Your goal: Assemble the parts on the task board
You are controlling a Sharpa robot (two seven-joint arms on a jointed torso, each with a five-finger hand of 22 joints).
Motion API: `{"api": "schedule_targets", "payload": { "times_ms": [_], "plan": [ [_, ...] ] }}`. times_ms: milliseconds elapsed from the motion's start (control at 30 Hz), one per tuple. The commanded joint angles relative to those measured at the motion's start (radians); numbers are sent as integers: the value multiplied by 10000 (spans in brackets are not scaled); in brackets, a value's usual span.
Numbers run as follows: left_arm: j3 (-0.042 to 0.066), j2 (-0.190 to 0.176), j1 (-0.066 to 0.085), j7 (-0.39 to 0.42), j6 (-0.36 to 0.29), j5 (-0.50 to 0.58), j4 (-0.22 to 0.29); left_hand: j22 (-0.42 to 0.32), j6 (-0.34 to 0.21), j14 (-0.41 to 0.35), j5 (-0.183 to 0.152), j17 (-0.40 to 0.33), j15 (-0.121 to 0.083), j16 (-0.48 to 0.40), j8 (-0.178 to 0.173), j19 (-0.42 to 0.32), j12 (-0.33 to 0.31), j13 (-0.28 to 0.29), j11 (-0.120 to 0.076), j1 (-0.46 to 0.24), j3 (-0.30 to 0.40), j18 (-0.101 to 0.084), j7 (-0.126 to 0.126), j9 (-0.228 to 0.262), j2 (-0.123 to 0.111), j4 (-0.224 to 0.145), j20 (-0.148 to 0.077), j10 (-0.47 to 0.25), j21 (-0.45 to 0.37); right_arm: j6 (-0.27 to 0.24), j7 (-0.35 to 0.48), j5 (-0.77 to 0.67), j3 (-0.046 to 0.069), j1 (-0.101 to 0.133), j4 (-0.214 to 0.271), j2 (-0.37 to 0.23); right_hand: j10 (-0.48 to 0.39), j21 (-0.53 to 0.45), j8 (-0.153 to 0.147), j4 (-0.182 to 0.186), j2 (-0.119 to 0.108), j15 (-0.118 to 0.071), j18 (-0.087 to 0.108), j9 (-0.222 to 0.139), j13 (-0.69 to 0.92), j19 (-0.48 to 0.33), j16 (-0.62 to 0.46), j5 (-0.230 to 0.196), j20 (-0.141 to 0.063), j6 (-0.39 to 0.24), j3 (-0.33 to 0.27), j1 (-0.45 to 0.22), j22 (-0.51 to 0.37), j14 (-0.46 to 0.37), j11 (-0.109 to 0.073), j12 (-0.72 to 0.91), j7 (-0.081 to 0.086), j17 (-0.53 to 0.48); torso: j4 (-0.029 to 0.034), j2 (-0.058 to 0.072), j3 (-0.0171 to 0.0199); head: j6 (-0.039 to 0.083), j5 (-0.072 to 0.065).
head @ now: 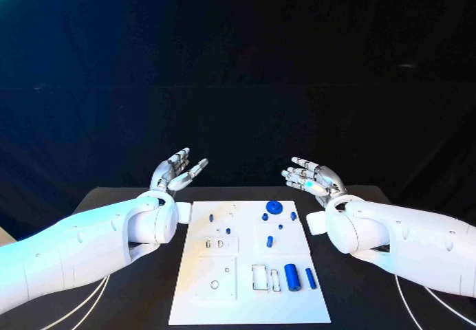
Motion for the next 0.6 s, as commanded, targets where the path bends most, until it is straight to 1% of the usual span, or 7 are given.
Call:
{"api": "schedule_targets", "payload": {
  "times_ms": [33, 100, 200, 233, 300, 433, 600],
  "plan": [
    [-11, 63, 58, 169, 1099, -237, -124, 35, 436, 389, 40, 69, 54, 117, 137, 151, 180, 105, 390, 526, 133, 262, 765, 74, 195, 122, 117, 836, 88, 1747, -768, -935, -129, 159, -164, 36, 1367, 200, 286, -141, -45, -67, 285, 234, 96, 786, 337, 67, 85, 1132, 237, 785, 84, 1671, -6, 187, 1443, 201, 0, 1, -1, -1, -1],
    [-11, 64, 59, 169, 1102, -237, -126, 62, 584, 789, 32, 135, 115, 203, 172, 305, 215, 128, 444, 542, 199, 337, 812, 98, 255, 108, 129, 1209, 139, 2017, -901, -1065, -233, 272, -263, 49, 2450, 373, 486, -230, -76, -177, 401, 386, 156, 1589, 477, 26, 80, 1931, 274, 934, 167, 2424, -96, 294, 1391, 285, 0, 1, -1, -1, -1],
    [-11, 64, 59, 169, 1102, -237, -126, 386, 1764, 3043, -3, 499, 246, 779, 500, 2654, 417, 251, 671, 525, 419, 596, 991, 320, 390, 54, 161, 2804, 789, 2155, -969, -1132, -286, 329, -313, 55, 3812, 725, 829, -345, -157, -401, 637, 631, 204, 2676, 654, -76, 64, 3290, 361, 1103, 283, 3029, -303, 420, 1211, 360, 0, 1, -1, -1, -1],
    [7, -565, 147, 102, 1784, -235, 135, 449, 2116, 3581, -8, 590, 265, 922, 608, 3112, 511, 286, 722, 516, 477, 600, 1023, 390, 417, 33, 162, 3326, 936, 1518, -299, -3865, -267, 629, -672, -83, 4003, 797, 917, -366, -180, -460, 691, 692, 198, 2834, 707, -89, 58, 3646, 398, 1136, 297, 3193, -355, 431, 1165, 381, 57, 339, 23, -83, -54],
    [17, -699, 197, 106, 1826, -267, 298, 570, 3158, 5518, -17, 955, 261, 1466, 911, 3923, 757, 372, 800, 494, 675, 622, 1034, 585, 406, -44, 145, 5097, 1356, 1441, -326, -4701, -259, 725, -719, -114, 4462, 1065, 1124, -444, -300, -614, 760, 816, 183, 3392, 830, -147, -37, 4487, 498, 1233, 362, 3610, -499, 414, 1033, 430, 63, 435, 32, -58, -65],
    [31, -944, 292, 92, 1838, -373, 609, 704, 5141, 6685, -32, 1395, -44, 1924, 1597, 4788, 1049, 459, 618, 466, 997, 837, 1052, 976, 318, -168, 68, 6777, 1833, 1393, -559, -6098, -244, 892, -725, -189, 5008, 1337, 1311, -507, -441, -799, 768, 854, 179, 3969, 973, -181, -236, 4971, 617, 1319, 425, 4065, -665, 409, 887, 485, 105, 594, 55, 18, -127],
    [54, -1389, 397, 7, 1809, -452, 1167, 828, 5340, 7347, -54, 1901, -263, 2197, 1764, 5338, 940, 461, 456, 381, 1305, 846, 958, 1042, 106, -280, -131, 7409, 2220, 1364, -1038, -7865, -222, 1156, -592, -334, 5576, 1679, 1500, -471, -660, -1043, 765, 883, 165, 4858, 1112, -216, -543, 5519, 643, 1298, 477, 4640, -839, 268, 731, 546, 153, 889, 113, 131, -216]
  ]
}}
